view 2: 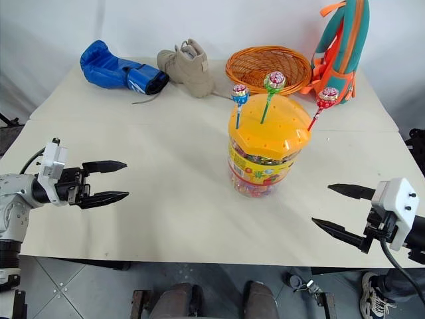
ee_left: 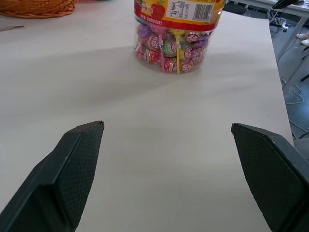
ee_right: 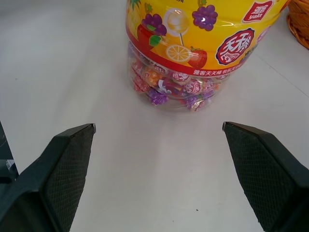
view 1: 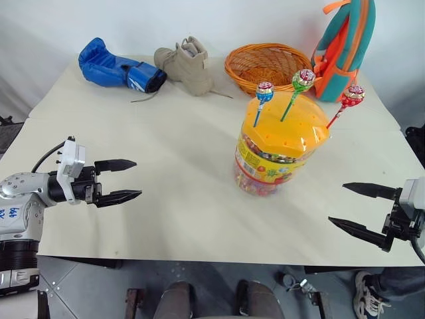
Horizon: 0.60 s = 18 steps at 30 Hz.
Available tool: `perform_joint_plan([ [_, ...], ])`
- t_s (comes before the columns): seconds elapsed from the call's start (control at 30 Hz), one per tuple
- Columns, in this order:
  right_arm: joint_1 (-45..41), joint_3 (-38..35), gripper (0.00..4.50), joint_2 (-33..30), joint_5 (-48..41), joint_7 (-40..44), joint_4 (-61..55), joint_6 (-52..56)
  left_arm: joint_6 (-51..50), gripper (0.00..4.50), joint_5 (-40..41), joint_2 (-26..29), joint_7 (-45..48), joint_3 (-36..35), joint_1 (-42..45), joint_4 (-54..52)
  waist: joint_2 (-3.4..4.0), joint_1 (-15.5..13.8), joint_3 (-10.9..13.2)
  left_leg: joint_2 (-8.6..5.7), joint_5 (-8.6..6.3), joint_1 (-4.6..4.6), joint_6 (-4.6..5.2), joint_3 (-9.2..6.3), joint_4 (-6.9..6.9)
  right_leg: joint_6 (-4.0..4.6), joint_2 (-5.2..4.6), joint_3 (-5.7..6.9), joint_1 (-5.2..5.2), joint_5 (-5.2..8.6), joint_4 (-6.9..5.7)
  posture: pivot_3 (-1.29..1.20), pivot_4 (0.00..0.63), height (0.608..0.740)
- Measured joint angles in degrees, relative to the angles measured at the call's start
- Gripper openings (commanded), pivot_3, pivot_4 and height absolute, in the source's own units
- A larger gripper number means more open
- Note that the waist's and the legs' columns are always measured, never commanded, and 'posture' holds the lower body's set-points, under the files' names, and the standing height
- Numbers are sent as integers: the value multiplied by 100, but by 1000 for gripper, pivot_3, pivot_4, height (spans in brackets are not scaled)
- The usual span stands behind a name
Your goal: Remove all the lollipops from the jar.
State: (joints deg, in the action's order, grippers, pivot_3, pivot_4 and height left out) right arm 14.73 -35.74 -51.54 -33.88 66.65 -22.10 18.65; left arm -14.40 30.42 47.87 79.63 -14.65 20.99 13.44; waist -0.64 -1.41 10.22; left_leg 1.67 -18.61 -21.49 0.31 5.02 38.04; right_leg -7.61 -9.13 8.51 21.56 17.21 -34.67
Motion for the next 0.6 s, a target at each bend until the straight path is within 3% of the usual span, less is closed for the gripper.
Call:
perform_joint_plan([
  [0.5, -232, -9, 4424, -2, -179, -121, -6, 127, -465, 4500, 84, -11, -287, 5, 144, -175, 0, 4, 0, 0, 0, 3, 0, 3, 3, 0, 0, -4, 0, 0, -6, 0, 150, 740],
  [0.6, -471, -42, 4424, -43, -425, -252, -63, 369, -895, 4500, 69, 239, -339, 192, 428, -183, -2, 1, 1, 0, 0, 3, 0, 3, 6, 0, 1, -5, 1, 0, -9, 0, 150, 740],
])
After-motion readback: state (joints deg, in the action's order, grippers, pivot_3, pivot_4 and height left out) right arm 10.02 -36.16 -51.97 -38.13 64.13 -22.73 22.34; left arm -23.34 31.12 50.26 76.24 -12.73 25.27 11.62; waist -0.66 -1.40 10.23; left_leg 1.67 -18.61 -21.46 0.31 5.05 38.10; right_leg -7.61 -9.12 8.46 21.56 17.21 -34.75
